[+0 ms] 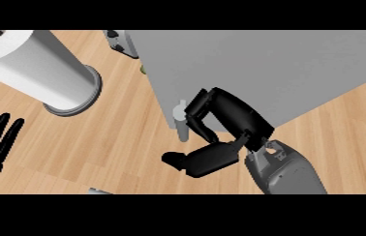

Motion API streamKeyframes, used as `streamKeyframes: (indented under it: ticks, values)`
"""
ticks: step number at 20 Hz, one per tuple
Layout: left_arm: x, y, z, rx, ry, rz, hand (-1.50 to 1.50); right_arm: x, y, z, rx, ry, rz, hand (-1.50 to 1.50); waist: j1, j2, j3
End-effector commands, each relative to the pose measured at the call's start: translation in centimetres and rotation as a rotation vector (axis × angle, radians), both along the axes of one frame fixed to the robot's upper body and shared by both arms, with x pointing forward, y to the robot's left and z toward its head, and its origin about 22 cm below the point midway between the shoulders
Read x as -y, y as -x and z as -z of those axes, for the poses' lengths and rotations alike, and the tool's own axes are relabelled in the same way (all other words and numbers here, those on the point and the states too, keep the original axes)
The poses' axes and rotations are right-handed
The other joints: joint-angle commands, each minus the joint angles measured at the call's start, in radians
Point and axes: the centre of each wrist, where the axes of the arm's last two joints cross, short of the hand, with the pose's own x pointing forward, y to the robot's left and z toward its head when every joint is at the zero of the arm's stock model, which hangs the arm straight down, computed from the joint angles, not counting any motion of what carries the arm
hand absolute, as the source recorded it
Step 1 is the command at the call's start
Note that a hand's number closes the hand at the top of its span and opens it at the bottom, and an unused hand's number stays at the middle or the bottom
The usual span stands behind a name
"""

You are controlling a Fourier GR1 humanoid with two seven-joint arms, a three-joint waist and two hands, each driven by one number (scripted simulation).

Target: Pick up the bottled water, place it into the cabinet and close the cabinet

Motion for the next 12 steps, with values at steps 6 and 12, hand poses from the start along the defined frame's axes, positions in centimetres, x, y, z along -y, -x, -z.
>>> streamKeyframes:
  ticks: [6,12]
  values:
    - [-0.6,0.0,-0.1,0.009,0.011,-0.008,-1.5,-2.8,-7.1,-3.3,-0.033,-0.107,0.286,1.5,-0.022,0.0,0.005]
    - [-0.6,0.2,0.8,0.002,0.021,-0.017,-1.5,-3.5,-8.0,-3.9,-0.114,-0.194,0.365,-1.5,-0.031,0.001,0.005]
